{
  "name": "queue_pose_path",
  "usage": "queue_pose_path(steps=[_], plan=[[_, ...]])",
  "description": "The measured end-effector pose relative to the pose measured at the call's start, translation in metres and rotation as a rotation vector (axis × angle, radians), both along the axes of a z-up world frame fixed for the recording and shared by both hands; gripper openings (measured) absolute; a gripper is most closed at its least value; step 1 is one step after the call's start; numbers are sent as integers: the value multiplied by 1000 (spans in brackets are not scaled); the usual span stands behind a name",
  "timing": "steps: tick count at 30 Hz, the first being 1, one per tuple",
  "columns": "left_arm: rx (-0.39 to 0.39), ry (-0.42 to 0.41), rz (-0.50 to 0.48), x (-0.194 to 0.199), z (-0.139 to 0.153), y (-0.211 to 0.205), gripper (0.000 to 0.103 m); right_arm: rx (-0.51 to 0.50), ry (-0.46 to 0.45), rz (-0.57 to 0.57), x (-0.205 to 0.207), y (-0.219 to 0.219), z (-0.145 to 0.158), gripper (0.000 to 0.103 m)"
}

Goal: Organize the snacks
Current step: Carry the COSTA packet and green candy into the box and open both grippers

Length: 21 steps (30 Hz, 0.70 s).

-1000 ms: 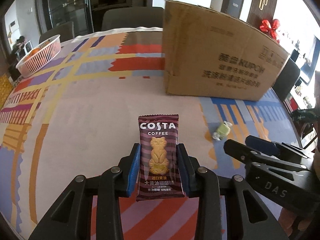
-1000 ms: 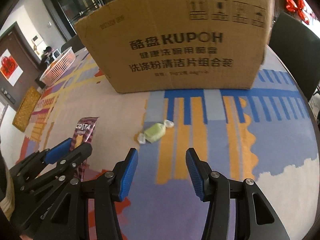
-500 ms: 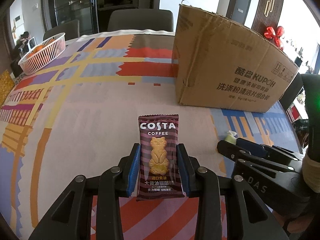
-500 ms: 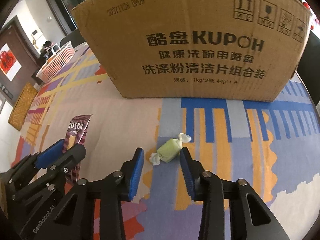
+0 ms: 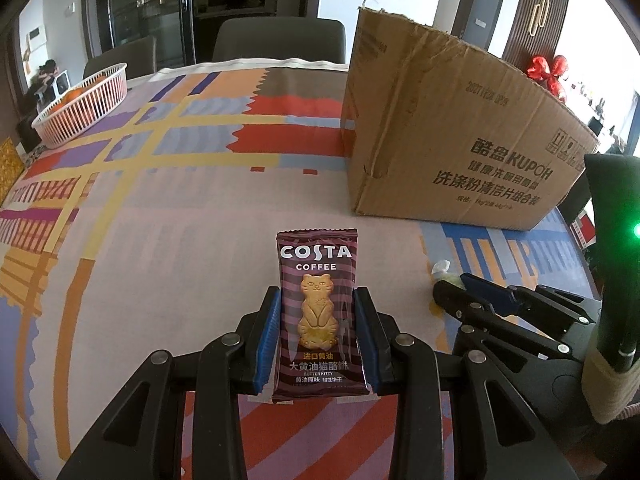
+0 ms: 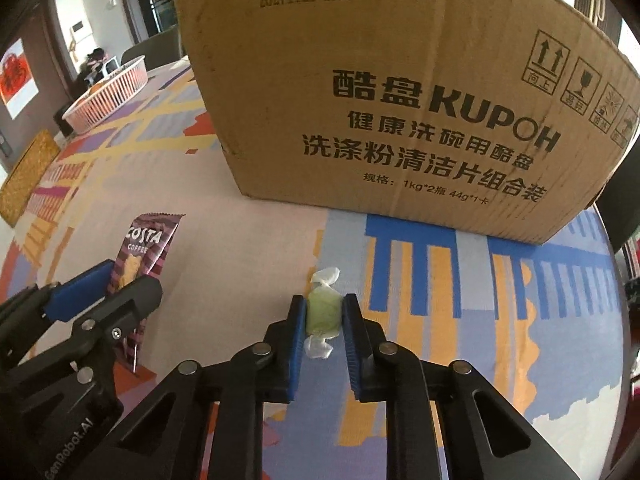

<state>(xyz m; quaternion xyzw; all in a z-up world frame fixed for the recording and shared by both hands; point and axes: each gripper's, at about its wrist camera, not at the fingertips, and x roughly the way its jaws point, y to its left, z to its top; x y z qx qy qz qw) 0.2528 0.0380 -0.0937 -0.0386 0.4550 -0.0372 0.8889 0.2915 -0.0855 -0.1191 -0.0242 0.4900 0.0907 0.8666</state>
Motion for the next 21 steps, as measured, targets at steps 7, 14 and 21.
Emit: queue_pose_path(steps=[7, 14, 21], plan=[[-4, -32, -14, -6, 16, -5, 36, 23, -29, 3, -8, -7, 13, 20], [-10, -81, -39, -14, 41, -17, 36, 40, -103, 1, -28, -25, 44, 20], [-22, -139, -66, -20, 72, -28, 36, 80, -179, -22, -42, -48, 79, 20]])
